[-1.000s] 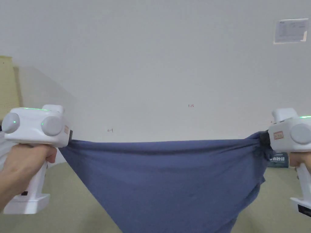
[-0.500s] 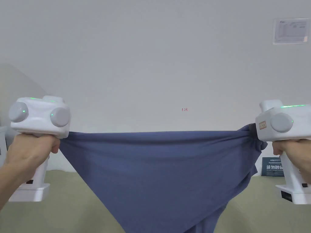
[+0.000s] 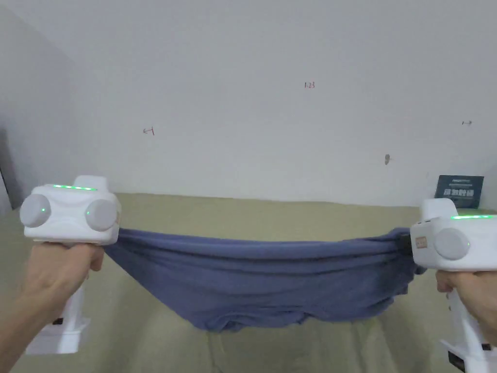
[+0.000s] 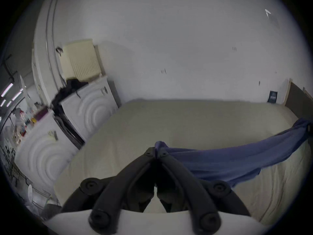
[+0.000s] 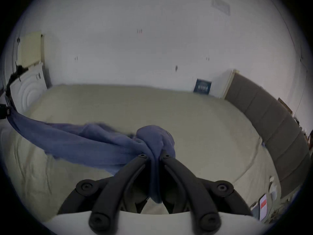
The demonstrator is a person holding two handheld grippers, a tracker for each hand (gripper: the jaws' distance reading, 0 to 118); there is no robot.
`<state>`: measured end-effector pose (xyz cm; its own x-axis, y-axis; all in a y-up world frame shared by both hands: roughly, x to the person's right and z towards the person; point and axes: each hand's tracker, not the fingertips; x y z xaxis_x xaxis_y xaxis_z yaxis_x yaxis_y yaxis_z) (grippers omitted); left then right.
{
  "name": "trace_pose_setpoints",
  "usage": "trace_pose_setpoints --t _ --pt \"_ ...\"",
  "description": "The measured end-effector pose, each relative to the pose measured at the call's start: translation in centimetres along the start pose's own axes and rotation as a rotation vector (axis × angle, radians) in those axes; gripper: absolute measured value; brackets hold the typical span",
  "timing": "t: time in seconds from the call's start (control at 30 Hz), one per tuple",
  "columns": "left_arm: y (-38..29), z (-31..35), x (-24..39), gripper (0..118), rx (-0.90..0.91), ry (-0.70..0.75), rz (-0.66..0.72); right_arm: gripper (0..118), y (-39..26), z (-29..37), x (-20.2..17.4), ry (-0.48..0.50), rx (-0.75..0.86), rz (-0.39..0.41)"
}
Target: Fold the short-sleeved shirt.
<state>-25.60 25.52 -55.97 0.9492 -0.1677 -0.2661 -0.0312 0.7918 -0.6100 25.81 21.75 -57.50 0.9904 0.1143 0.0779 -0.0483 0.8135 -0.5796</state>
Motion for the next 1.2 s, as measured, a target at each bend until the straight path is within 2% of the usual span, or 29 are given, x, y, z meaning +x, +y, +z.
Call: trace_pose_setpoints --t 0.1,0.2,0.3,0.53,0.57,0.73,0.8,0.93,1.0,1.2 --pt "-4.9 -1.5 0.7 0 -0.053 -0.023 -0.055 8 -5.4 -1.7 -0.1 -0.004 -0.040 0.007" --pt "-7.9 -1.1 0.6 0 -0.057 -0.025 -0.086 8 -8.3 -1.7 0.3 0.026 -0.081 -0.067" --pt "-9.2 1.2 -0.5 0 -0.037 -0.040 -0.081 8 -9.3 0.0 0.9 0.025 -0.077 -0.045" --pt "-11.8 10.0 -4.6 0 -0.004 -0.101 -0.080 8 -12.2 9.7 3.5 0.090 -0.064 -0.057" --pt "-12.7 11.4 -5.1 0 -0.003 -0.114 -0.079 8 -13.4 10.7 3.9 0.100 -0.064 -0.029" --pt "-21.3 17.3 -7.2 0 -0.054 -0.176 -0.109 8 -22.0 18.4 5.4 0.135 -0.102 -0.003" --pt "-25.0 18.3 -7.6 0 -0.098 -0.192 -0.114 8 -25.3 20.2 5.9 0.130 -0.122 -0.021" --pt "-30.4 18.5 -7.9 0 -0.168 -0.198 -0.080 8 -30.0 20.6 6.1 0.141 -0.184 -0.034" --pt "-31.9 18.0 -7.9 0 -0.179 -0.193 -0.075 8 -30.5 20.9 5.1 0.142 -0.185 -0.025" --pt "-33.5 16.4 -8.4 0 -0.233 -0.197 -0.004 8 -31.8 18.6 4.7 0.124 -0.220 -0.012"
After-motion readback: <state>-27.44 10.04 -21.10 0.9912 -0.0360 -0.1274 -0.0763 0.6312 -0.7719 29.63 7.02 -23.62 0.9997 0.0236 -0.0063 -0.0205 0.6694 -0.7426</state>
